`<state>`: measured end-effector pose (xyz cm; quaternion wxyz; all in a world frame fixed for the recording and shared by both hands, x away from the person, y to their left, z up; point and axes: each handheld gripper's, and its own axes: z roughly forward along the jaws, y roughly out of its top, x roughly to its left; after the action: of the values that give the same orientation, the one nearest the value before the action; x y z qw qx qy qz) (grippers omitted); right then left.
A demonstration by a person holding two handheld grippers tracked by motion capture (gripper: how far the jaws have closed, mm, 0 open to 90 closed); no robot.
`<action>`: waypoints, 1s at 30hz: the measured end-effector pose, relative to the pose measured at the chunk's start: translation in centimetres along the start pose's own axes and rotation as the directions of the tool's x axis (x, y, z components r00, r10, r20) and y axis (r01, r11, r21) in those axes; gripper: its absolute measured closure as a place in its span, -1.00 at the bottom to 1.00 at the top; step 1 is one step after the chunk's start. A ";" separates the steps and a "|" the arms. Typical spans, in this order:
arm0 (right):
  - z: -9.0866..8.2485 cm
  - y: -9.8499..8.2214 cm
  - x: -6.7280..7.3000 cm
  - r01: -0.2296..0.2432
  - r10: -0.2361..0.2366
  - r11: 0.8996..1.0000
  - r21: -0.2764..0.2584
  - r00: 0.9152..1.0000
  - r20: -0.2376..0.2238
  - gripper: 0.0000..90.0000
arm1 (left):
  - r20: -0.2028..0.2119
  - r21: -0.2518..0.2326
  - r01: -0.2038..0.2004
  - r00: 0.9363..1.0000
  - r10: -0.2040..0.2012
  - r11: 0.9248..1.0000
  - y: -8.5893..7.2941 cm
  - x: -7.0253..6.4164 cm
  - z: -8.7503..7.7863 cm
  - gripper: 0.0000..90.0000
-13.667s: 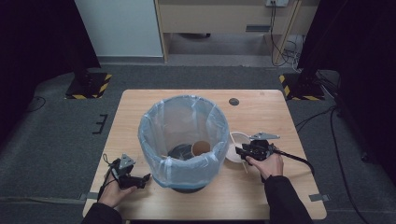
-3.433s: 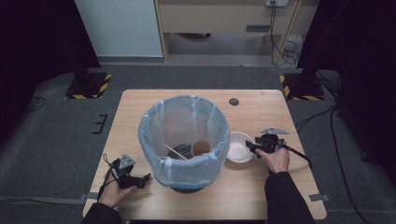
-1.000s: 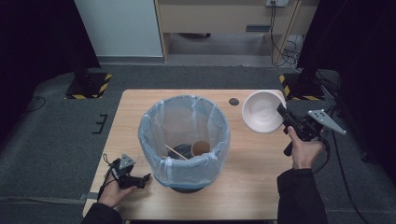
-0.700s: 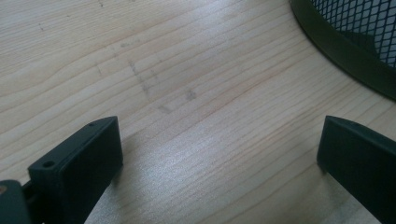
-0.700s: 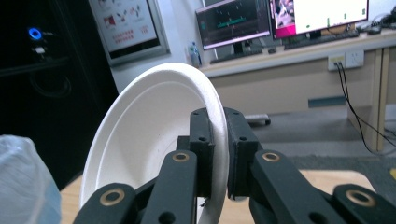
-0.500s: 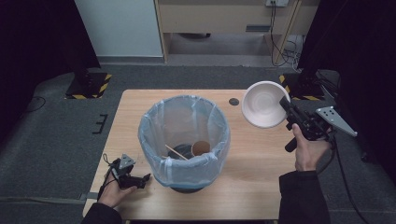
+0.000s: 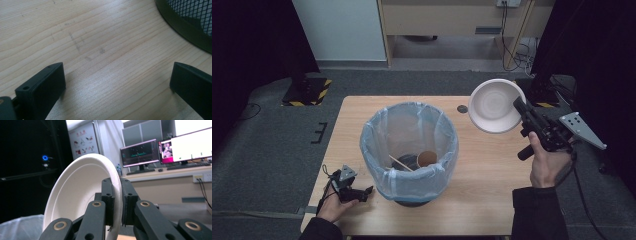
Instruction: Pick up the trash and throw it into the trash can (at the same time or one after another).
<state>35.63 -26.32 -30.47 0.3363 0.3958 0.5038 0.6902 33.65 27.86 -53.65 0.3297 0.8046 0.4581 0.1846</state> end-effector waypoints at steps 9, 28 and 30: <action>0.2 1.4 3.2 0.004 -0.008 0.999 -0.036 0.994 -0.108 0.86 | 0.000 0.000 0.000 1.000 0.000 1.000 0.0 0.0 0.0 -1.00; 5.0 -0.9 12.7 0.120 -0.065 0.983 0.141 0.937 -0.342 0.85 | 0.000 0.000 0.000 1.000 0.000 1.000 0.0 0.0 0.0 -1.00; 5.7 -1.5 13.4 0.147 -0.058 0.968 0.205 0.921 -0.385 0.78 | 0.000 0.000 0.000 1.000 0.000 1.000 0.0 0.0 0.0 -1.00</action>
<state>34.59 -11.88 -28.15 0.2212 0.2652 0.6555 0.6716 33.65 27.86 -53.65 0.3299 0.8045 0.4582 0.1845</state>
